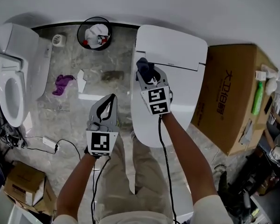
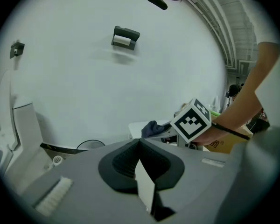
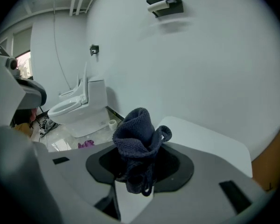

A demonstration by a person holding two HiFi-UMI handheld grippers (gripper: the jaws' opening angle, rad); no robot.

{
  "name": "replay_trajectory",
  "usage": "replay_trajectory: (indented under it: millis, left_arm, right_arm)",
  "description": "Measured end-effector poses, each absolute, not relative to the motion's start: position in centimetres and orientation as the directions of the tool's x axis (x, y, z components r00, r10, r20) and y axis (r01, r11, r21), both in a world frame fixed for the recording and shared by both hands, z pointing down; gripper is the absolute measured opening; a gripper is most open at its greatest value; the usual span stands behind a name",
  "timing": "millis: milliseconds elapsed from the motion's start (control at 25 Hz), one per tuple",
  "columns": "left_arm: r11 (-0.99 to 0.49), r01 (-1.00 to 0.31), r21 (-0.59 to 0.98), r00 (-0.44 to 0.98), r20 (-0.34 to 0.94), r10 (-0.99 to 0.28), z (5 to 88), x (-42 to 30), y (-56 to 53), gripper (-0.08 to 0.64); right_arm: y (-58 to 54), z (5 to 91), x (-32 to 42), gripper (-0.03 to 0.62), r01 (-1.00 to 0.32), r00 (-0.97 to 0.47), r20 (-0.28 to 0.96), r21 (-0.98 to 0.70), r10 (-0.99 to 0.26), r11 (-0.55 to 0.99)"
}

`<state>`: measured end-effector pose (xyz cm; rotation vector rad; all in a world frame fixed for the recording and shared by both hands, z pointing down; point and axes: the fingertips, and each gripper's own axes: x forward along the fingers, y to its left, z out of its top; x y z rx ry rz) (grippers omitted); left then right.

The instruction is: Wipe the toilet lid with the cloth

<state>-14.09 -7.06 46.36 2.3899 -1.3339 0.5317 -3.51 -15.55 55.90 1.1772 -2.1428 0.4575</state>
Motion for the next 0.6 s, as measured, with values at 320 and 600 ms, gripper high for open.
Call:
replay_trajectory:
  millis: [320, 600]
  left_arm:
    - [-0.489, -0.859, 0.153, 0.487, 0.537, -0.689, 49.2, -15.0, -5.5, 0.000]
    - [-0.524, -0.833, 0.177, 0.523, 0.562, -0.641, 50.1, -12.8, -4.2, -0.001]
  right_arm:
    - [-16.1, 62.5, -6.2, 0.172, -0.802, -0.396, 0.771, -0.026, -0.499, 0.597]
    - [-16.2, 62.7, -5.8, 0.169, -0.813, -0.385, 0.769, -0.019, -0.511, 0.583]
